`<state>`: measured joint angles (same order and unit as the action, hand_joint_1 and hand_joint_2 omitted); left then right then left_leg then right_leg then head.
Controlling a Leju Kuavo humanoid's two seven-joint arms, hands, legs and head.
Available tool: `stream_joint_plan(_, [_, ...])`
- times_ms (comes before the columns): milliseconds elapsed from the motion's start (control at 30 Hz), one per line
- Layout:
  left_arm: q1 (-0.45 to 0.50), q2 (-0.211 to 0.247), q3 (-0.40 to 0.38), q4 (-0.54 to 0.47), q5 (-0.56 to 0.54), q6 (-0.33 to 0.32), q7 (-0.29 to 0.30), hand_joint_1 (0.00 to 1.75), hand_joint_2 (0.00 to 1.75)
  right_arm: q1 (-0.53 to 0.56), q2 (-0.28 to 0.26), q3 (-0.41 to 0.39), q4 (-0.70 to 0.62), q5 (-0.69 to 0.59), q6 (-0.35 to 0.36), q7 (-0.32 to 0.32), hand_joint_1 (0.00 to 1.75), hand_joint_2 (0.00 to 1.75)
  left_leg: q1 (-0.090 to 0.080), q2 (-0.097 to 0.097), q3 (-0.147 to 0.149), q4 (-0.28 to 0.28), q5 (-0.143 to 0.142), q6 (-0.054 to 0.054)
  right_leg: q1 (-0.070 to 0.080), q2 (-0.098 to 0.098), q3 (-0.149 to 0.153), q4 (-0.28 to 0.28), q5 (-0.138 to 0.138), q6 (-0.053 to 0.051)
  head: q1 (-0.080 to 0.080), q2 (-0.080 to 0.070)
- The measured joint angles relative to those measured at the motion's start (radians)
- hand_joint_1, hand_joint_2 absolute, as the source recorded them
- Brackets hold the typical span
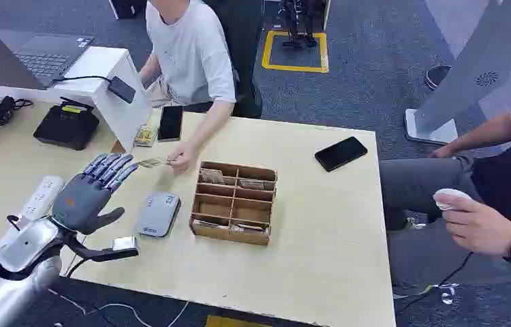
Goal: Pass the card to the sensor for recognition and then transmit it.
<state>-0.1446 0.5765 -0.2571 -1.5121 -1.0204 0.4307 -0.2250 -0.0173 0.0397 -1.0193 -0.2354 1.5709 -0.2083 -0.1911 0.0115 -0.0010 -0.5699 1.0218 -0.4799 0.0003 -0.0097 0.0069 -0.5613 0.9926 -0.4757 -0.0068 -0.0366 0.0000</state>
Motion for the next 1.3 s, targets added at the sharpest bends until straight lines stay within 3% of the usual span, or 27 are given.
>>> stream_joint_plan(233, [-0.063, -0.140, -0.005, 0.042, 0.074, -0.056, 0.040, 0.00, 1.75, 0.000, 0.002, 0.002, 0.001, 0.000, -0.001, 0.015, 0.00, 1.75, 0.000, 0.000, 0.000, 0.001, 0.000, 0.000, 0.000, 0.000, 0.000, 0.000, 0.001, 0.000, 0.000, 0.000])
stream_joint_plan(433, [-0.091, -0.198, -0.010, 0.058, 0.055, -0.065, 0.055, 0.00, 1.75, 0.000, 0.002, 0.018, 0.001, 0.000, -0.001, 0.015, 0.00, 1.75, 0.000, 0.001, 0.000, 0.001, 0.000, 0.000, 0.000, 0.001, 0.000, 0.000, 0.001, 0.000, 0.000, 0.000])
stream_joint_plan(767, [-0.121, -0.242, -0.012, 0.118, 0.009, -0.029, 0.082, 0.00, 1.75, -0.001, 0.002, 0.040, 0.004, 0.000, -0.009, 0.014, 0.00, 1.75, 0.000, 0.001, 0.000, 0.001, 0.001, 0.000, 0.000, 0.001, 0.000, 0.000, 0.001, 0.000, 0.000, 0.000])
stream_joint_plan(1300, [-0.121, -0.252, -0.012, 0.161, 0.003, -0.012, 0.086, 0.00, 1.75, -0.001, 0.002, 0.046, 0.009, 0.000, -0.012, 0.015, 0.00, 1.75, 0.000, 0.001, 0.000, 0.001, 0.001, 0.000, 0.000, 0.001, 0.000, 0.000, 0.001, 0.000, 0.000, 0.000])
